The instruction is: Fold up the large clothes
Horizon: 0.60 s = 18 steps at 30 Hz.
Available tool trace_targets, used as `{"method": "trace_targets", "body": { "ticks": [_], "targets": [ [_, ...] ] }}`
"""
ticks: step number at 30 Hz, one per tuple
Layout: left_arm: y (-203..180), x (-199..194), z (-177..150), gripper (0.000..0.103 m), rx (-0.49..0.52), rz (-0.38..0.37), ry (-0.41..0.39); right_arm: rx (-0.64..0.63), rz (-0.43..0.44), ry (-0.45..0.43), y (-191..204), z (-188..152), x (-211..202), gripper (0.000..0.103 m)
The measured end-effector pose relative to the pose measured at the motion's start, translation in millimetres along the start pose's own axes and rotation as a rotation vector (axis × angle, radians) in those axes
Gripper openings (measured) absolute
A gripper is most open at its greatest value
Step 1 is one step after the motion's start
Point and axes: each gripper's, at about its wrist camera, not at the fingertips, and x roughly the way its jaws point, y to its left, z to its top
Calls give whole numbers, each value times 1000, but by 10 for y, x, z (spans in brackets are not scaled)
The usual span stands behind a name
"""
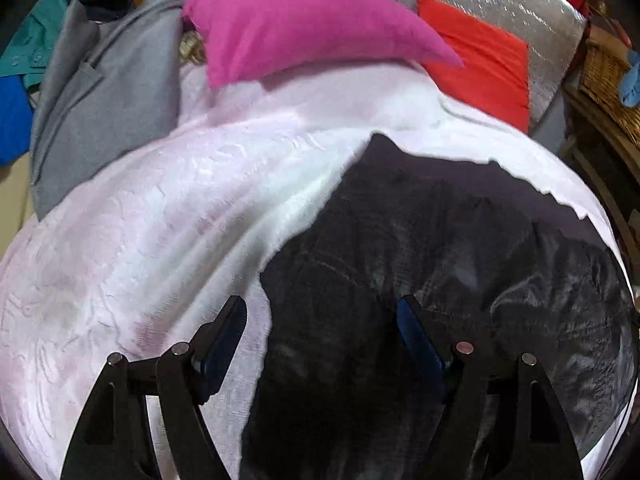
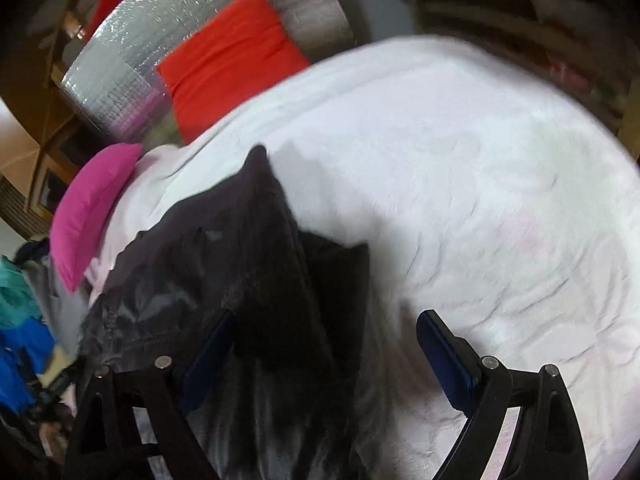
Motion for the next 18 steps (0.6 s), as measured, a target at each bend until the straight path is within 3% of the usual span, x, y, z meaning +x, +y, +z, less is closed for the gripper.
{"method": "trace_targets", "body": {
  "ticks": [2, 3, 4, 8, 13, 17, 18],
  "targets": [
    [3, 21, -4, 79, -9, -13, 10, -2, 78, 47, 38, -24, 64, 91],
    [2, 38, -1, 79, -16, -23, 22, -10, 102, 70, 71, -29, 108, 77],
    [3, 56, 7, 79, -20, -32, 40, -24, 92, 86, 123, -35, 150, 72],
    [40, -36, 41, 78, -32, -40, 40, 4, 93, 92, 102, -19, 130, 73],
    [185, -325, -80, 78, -28, -79, -32, 18, 150, 85, -5, -109, -3, 79],
    [179, -95, -211, 80, -30, -166, 87, 28, 201, 128, -24, -194, 44, 80],
    [159, -66, -235, 77, -32, -185, 94, -2, 193, 132, 32, -204, 74, 74]
  ]
}}
